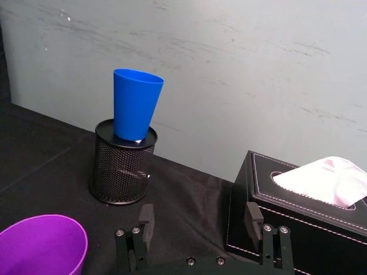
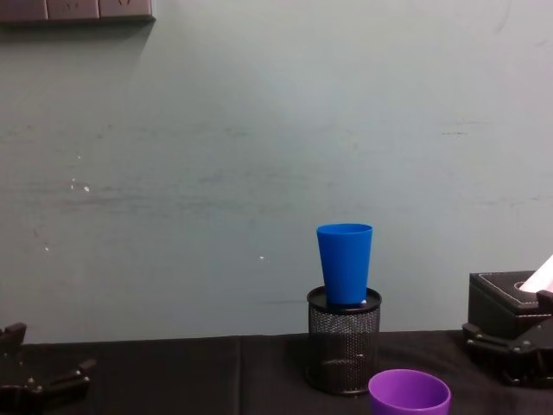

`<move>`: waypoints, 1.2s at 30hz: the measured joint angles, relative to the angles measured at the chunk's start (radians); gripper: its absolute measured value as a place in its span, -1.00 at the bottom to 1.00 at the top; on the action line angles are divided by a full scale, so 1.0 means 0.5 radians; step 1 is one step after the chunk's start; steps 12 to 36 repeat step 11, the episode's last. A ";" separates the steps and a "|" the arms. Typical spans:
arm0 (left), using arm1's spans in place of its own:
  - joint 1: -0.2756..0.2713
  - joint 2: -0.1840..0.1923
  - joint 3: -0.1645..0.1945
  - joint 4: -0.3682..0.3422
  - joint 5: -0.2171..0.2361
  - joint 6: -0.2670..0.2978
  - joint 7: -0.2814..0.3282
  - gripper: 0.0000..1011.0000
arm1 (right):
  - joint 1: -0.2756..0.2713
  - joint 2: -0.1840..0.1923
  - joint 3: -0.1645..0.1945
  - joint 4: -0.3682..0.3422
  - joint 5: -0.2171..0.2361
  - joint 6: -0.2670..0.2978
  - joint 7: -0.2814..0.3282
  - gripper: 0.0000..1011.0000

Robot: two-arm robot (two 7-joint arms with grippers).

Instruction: Pick up one cup with a gripper and tap it against the other cup.

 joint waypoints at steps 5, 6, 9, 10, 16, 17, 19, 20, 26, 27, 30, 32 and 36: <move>0.000 0.000 0.000 0.000 0.000 0.000 0.000 0.98 | -0.001 0.000 0.002 -0.005 0.007 0.005 0.005 0.98; 0.000 0.000 0.000 0.000 0.000 0.000 0.000 0.98 | -0.001 0.000 0.002 -0.005 0.007 0.005 0.005 0.98; 0.000 0.000 0.000 0.000 0.000 0.000 0.000 0.98 | -0.002 0.000 0.002 -0.008 0.010 0.009 0.009 0.98; 0.000 0.000 0.000 0.000 0.000 0.000 0.000 0.98 | -0.002 0.000 0.003 -0.008 0.013 0.010 0.011 0.98; 0.000 0.000 0.000 0.000 0.000 0.000 0.000 0.98 | -0.002 0.000 0.003 -0.009 0.014 0.010 0.011 0.98; 0.000 0.000 0.000 0.000 0.000 0.000 0.000 0.98 | -0.002 0.000 0.003 -0.009 0.014 0.010 0.011 0.98; 0.000 0.000 0.000 0.000 0.000 0.000 0.000 0.98 | -0.002 0.000 0.003 -0.009 0.014 0.010 0.011 0.98; 0.000 0.000 0.000 0.000 0.000 0.000 0.000 0.98 | -0.002 0.000 0.003 -0.009 0.014 0.010 0.011 0.98; 0.000 0.000 0.000 0.000 0.000 0.000 0.000 0.98 | -0.002 0.000 0.003 -0.009 0.014 0.010 0.011 0.98; 0.000 0.000 0.000 0.000 0.000 0.000 0.000 0.98 | -0.002 0.000 0.003 -0.009 0.014 0.010 0.011 0.98; 0.000 0.000 0.000 0.000 0.000 0.000 0.000 0.98 | -0.002 0.000 0.003 -0.009 0.014 0.010 0.011 0.98; 0.000 0.000 0.000 0.000 0.000 0.000 0.000 0.98 | -0.002 0.000 0.003 -0.009 0.014 0.010 0.011 0.98; 0.000 0.000 0.000 0.000 0.000 0.000 0.000 0.98 | -0.002 0.000 0.003 -0.009 0.014 0.010 0.011 0.98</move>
